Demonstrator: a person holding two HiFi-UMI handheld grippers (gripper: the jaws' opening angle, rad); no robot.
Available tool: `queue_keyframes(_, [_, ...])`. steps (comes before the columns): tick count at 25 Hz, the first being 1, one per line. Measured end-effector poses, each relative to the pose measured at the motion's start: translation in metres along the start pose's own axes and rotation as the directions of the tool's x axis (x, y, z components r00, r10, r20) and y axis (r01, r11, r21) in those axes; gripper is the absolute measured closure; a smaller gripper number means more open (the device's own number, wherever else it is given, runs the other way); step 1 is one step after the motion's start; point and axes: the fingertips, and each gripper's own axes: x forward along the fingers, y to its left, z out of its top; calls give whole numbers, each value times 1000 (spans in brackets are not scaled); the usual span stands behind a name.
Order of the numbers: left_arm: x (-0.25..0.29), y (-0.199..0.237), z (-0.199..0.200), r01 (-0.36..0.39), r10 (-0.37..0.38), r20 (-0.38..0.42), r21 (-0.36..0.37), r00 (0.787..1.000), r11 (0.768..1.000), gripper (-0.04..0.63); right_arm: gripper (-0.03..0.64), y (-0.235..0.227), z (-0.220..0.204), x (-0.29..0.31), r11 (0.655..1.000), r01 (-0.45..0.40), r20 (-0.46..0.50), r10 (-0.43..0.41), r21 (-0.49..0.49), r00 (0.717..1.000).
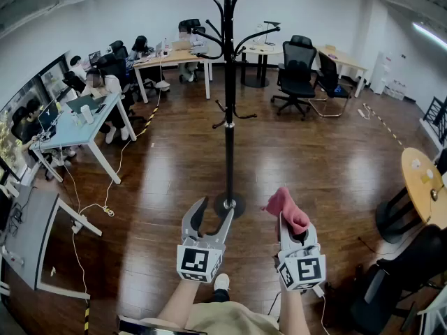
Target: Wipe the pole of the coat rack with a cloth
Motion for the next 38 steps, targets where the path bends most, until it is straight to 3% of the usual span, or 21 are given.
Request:
queue_keyframes(10, [44, 101, -12, -122, 122, 37, 9, 992, 992, 341, 566, 57, 10, 119, 979, -185, 66, 191, -88, 979])
queue_keyframes(16, [73, 151, -51, -144, 144, -2, -26, 990, 989, 336, 566, 76, -34, 182, 971, -231, -13, 231, -67, 973])
queue_keyframes(24, [125, 164, -129, -94, 84, -117, -87, 990, 992, 336, 566, 55, -113, 216, 979, -203, -138, 196, -37, 971])
queue_keyframes(31, [169, 170, -240, -111, 92, -185, -93, 978, 989, 342, 566, 2, -242, 257, 982, -186, -204, 187, 24, 961])
queue_keyframes(35, [205, 175, -348, -110, 92, -204, -77, 975, 991, 342, 566, -23, -355, 286, 974, -224, -221, 223, 22, 949])
queue_keyframes(38, [235, 170, -441, -80, 64, -234, -59, 970, 995, 308, 565, -37, -455, 304, 957, -283, -254, 289, 62, 923])
